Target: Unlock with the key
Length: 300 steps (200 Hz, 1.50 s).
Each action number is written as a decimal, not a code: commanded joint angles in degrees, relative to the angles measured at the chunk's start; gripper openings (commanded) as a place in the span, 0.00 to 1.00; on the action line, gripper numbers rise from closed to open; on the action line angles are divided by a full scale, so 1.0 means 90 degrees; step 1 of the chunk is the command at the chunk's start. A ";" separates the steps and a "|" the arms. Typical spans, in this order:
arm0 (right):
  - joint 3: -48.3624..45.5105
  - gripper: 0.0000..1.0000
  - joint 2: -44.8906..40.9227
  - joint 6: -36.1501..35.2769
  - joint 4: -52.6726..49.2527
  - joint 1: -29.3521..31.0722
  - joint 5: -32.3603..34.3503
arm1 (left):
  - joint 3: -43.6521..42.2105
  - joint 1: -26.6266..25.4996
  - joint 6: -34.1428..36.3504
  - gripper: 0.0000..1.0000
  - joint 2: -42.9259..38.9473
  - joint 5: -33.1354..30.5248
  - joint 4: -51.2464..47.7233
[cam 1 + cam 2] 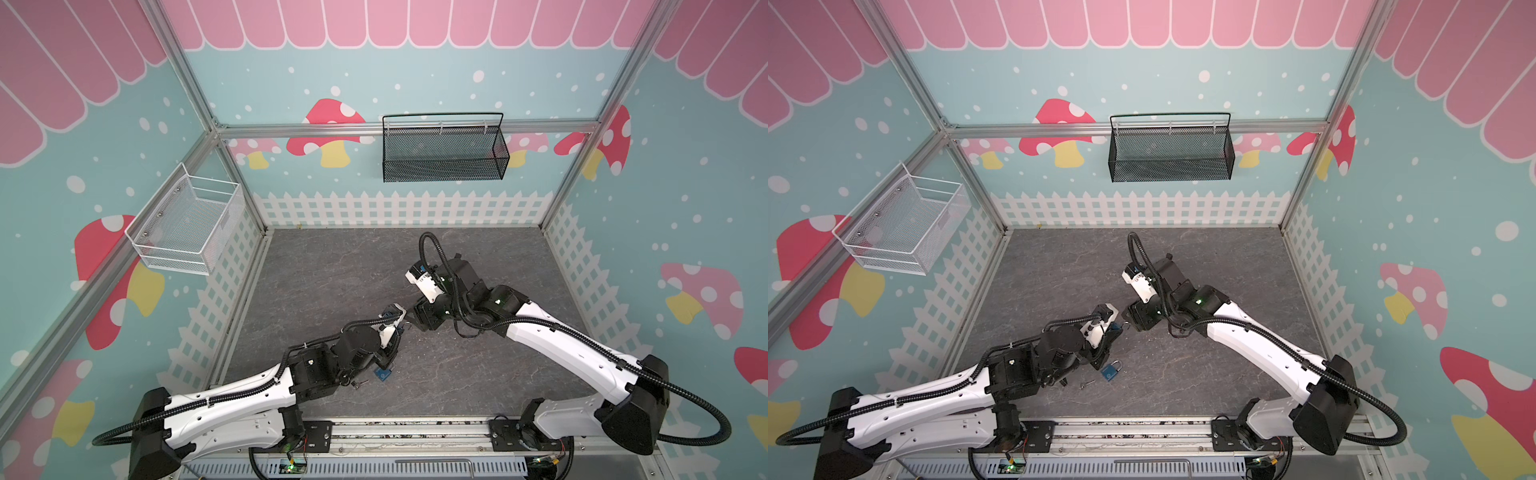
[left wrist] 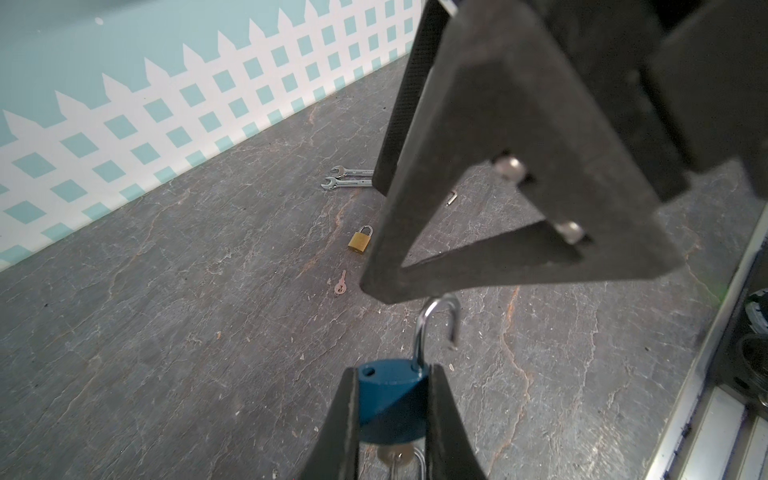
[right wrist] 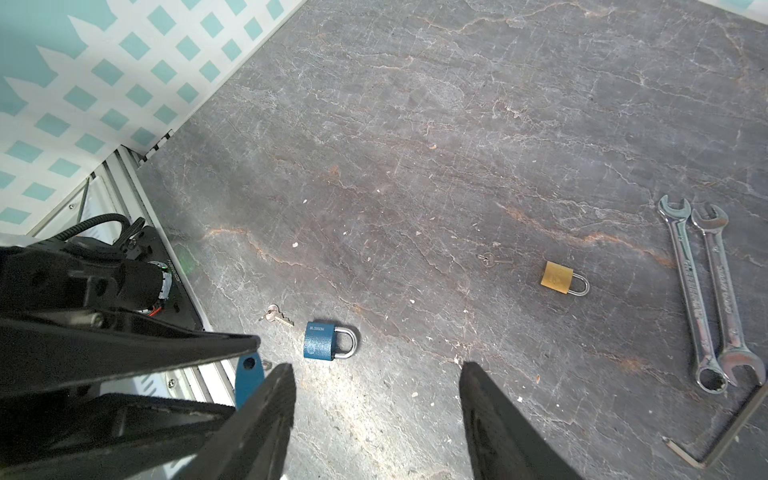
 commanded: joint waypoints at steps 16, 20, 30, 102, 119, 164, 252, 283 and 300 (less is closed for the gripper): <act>-0.0155 0.66 -0.0205 -0.0055 -0.0069 0.0045 -0.0061 | 0.0116 -0.0011 0.0065 0.00 -0.0140 -0.0214 0.0114; -0.0151 0.66 -0.0214 -0.0055 -0.0072 0.0044 -0.0055 | 0.0112 -0.0005 0.0065 0.00 -0.0137 -0.0209 0.0115; -0.0162 0.66 -0.0248 -0.0045 -0.0058 0.0044 -0.0089 | 0.0121 -0.0010 0.0055 0.00 -0.0138 -0.0205 0.0115; -0.0232 0.69 -0.0427 0.0161 -0.0304 -0.0001 0.1156 | 0.0356 0.0185 -0.0279 0.00 -0.0023 -0.0652 -0.0381; -0.0340 0.72 -0.0540 0.0302 -0.0251 -0.0082 0.1427 | 0.0442 0.0466 -0.0624 0.00 0.0070 -0.0718 -0.0661; -0.1112 0.74 -0.0928 0.0737 0.0581 -0.0761 0.1067 | 0.0844 0.1648 -0.1745 0.00 0.0645 0.0004 -0.1475; -0.2937 0.74 -0.1336 0.1392 0.1993 -0.1169 0.0176 | 0.1792 0.3318 -0.3371 0.00 0.3138 0.1213 -0.2481; -0.3208 0.74 -0.1310 0.1492 0.2184 -0.1197 0.0107 | 0.2059 0.3483 -0.3533 0.00 0.3972 0.1281 -0.2600; -0.3208 0.74 -0.1261 0.1478 0.2190 -0.1207 0.0094 | 0.2161 0.3585 -0.3539 0.00 0.4329 0.1391 -0.2593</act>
